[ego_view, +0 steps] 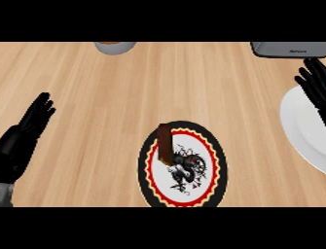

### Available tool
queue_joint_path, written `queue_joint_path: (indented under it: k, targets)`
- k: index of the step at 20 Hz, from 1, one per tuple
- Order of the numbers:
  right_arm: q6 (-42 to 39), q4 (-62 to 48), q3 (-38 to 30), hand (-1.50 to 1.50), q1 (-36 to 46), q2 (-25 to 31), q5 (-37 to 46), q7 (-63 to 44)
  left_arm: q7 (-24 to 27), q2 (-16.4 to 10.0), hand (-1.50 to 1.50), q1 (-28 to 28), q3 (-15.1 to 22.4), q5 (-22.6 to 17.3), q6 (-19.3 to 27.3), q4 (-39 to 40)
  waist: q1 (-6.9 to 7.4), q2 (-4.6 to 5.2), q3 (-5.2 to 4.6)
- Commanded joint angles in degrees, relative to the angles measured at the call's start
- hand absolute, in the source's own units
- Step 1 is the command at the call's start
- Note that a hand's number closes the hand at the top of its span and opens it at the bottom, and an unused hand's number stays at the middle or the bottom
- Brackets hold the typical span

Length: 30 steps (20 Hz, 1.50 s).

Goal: Pick the sweet potato from the plate and place it in the plate

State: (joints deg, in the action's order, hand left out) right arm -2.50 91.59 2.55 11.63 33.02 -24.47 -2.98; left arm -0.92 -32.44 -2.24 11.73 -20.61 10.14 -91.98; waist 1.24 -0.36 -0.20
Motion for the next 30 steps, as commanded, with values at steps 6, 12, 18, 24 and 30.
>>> queue_joint_path:
  k: [6,12,18,24,30]
  targets:
    - [-12.8,-9.8,13.3,1.5,13.7,-15.2,-1.0,9.9,-2.8,3.4,0.0,-6.6,-0.2,2.0,2.8,7.1,2.27,2.26,0.37]
    - [2.8,-19.8,12.8,-1.5,5.0,-21.8,14.8,32.1,-4.9,6.5,0.0,-6.5,2.0,2.4,4.2,8.3,0.23,1.75,0.49]
    - [1.1,-38.1,18.7,-1.5,12.7,-20.2,29.1,44.6,-5.8,7.6,0.0,-9.2,0.6,2.9,3.5,11.6,-0.04,0.9,0.26]
    - [-0.3,-37.5,19.2,-1.5,16.9,-18.1,34.3,38.1,-6.5,7.6,0.0,-7.6,-1.6,4.2,2.5,11.7,-0.92,0.37,0.2]
    - [-2.3,-26.9,22.7,-1.5,12.8,-17.9,39.8,28.1,-6.9,9.3,0.0,-8.3,-3.4,5.4,0.6,13.6,-1.58,0.21,0.16]
